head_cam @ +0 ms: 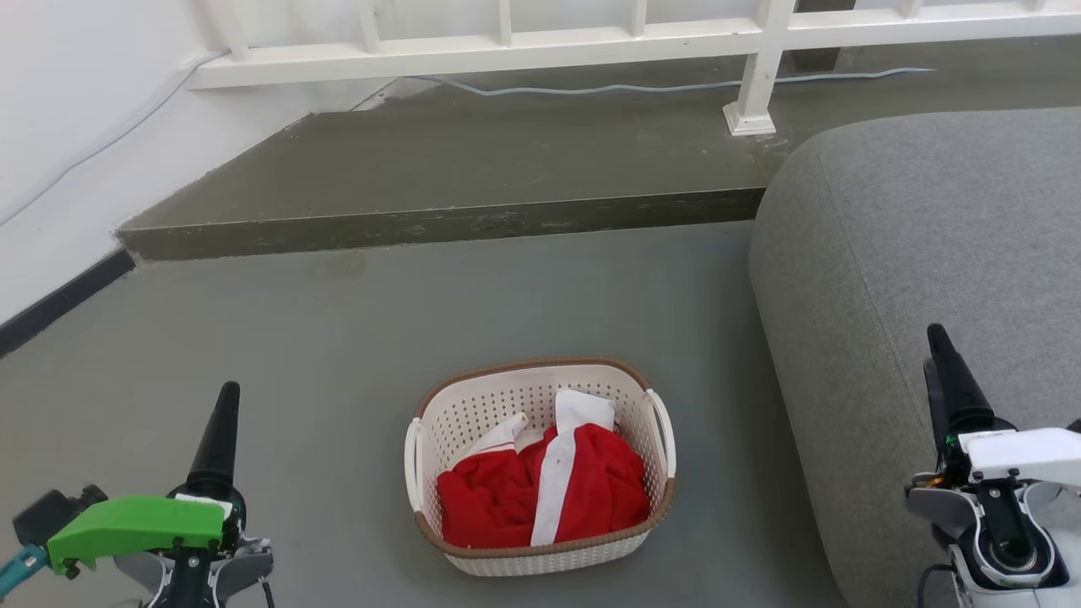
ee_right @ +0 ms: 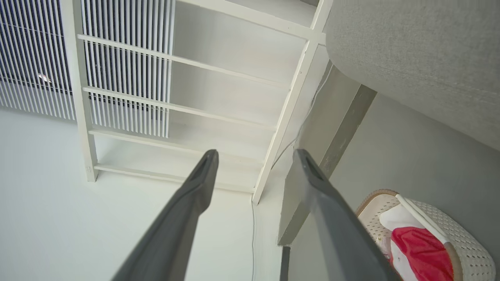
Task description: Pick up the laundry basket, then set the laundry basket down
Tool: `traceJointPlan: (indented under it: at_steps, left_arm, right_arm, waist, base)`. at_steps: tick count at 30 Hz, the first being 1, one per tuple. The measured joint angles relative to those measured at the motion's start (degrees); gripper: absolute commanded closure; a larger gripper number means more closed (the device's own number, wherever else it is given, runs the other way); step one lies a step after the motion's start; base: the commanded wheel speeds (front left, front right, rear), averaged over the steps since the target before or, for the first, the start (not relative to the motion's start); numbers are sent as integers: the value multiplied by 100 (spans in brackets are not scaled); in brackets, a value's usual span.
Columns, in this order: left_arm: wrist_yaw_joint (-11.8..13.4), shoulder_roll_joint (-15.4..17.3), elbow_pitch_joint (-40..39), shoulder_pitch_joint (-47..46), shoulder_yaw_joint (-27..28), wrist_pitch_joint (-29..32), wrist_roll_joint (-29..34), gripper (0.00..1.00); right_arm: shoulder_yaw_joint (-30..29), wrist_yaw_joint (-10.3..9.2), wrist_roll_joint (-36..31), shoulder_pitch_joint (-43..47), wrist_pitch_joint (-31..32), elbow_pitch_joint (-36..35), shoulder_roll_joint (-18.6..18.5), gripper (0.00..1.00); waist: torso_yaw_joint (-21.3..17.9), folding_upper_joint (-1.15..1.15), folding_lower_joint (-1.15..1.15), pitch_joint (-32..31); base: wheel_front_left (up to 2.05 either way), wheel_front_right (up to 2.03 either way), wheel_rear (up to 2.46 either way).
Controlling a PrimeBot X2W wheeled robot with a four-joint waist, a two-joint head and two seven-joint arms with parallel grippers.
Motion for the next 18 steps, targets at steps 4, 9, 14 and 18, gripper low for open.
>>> traceJointPlan:
  at_steps: [4, 9, 14, 18]
  left_arm:
    - [0, 129, -12, -30, -114, -123, 468, 0]
    - [1, 181, -29, -112, -229, -221, 985, 0]
    - [68, 278, -109, -197, -382, -323, 1522, 0]
    - [122, 289, -180, -233, -487, -389, 1893, 0]
  right_arm:
    - [114, 1, -508, -82, -97, -27, -124, 0]
    - [254, -3, -1023, -100, -196, -49, -215, 0]
    - [394, -60, -1505, -174, -299, -104, -269, 0]
    - [449, -126, -1905, -218, -378, -199, -305, 0]
  waist:
    - [-5, 0, 0, -12]
    - [-8, 0, 0, -34]
    - [-7, 0, 0, -62]
    - [0, 0, 0, -75]
  base:
    - [0, 0, 0]
    - [0, 0, 0]
    - [0, 0, 0]
    - [0, 0, 0]
